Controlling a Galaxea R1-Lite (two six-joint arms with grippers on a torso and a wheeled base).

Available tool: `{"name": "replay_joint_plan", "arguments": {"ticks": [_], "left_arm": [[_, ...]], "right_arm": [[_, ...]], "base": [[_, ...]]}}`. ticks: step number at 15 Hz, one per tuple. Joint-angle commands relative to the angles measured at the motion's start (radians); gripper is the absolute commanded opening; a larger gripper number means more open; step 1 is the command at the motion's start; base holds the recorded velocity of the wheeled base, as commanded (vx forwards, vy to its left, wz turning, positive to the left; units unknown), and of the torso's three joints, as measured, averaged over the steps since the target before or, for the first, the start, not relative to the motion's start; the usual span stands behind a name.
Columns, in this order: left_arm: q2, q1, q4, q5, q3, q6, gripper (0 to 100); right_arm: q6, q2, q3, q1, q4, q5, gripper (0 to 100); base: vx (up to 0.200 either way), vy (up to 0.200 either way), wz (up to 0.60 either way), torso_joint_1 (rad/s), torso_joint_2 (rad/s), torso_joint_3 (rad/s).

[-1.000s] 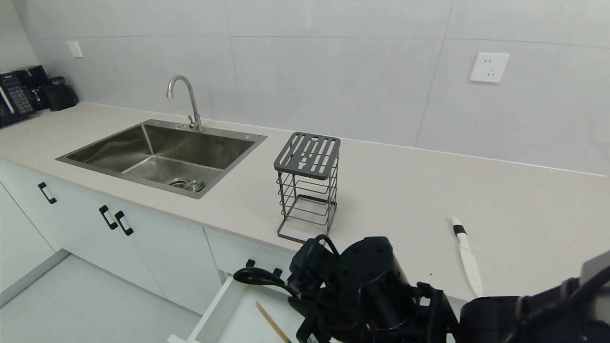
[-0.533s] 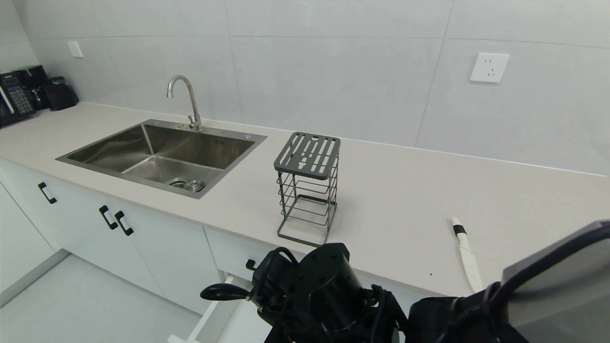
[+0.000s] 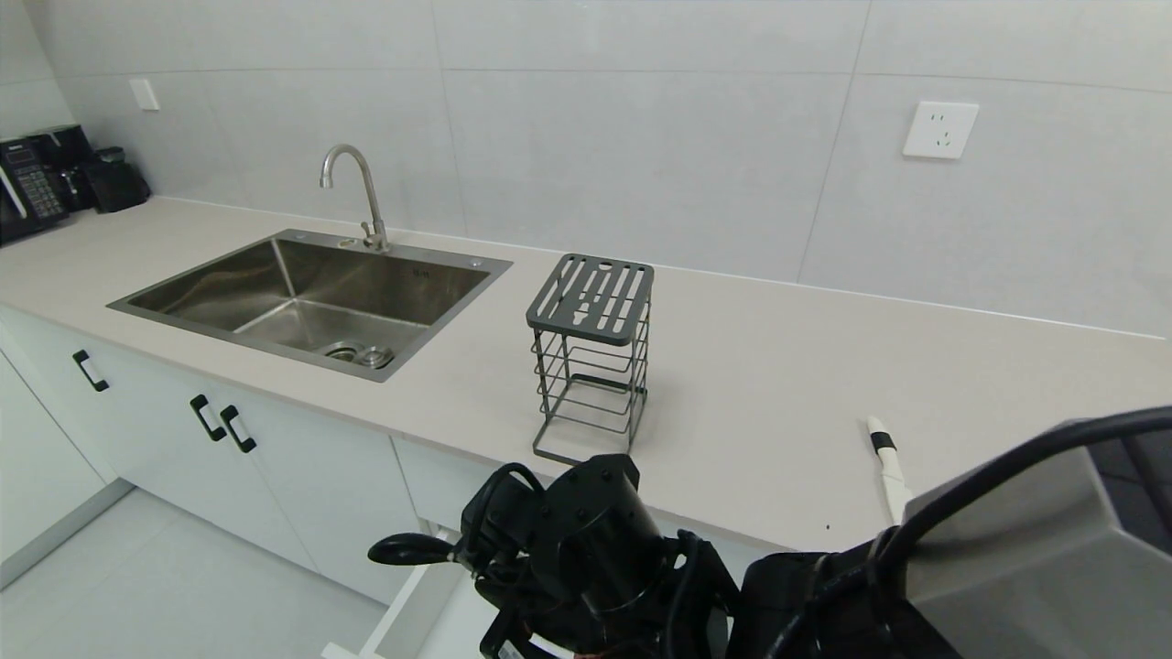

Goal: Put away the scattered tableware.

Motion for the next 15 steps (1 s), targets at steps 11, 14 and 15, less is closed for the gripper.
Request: {"name": "replay_joint_plan", "arguments": {"ticks": [11,14,15], "left_arm": [[0.001,0.000,0.000,0.000,0.000,0.000,100],[0.001,0.000,0.000,0.000,0.000,0.000,100],[0.001,0.000,0.000,0.000,0.000,0.000,100]], "right_arm": [[0.000,0.043,-0.049,0.000,0.000,0.000,0],[-0.002,0.051,-0.056,-0.001,0.000,0.000,0],[-0.002,0.057,-0.056,-0.006,0.000,0.002,0]], "base": [[0.000,0.000,0.00,-0.117,0.28,0.158],[0.000,0.000,0.00,-0.071,0.17,0.103],[0.000,0.000,0.00,-0.163,0.38,0.227]]}}
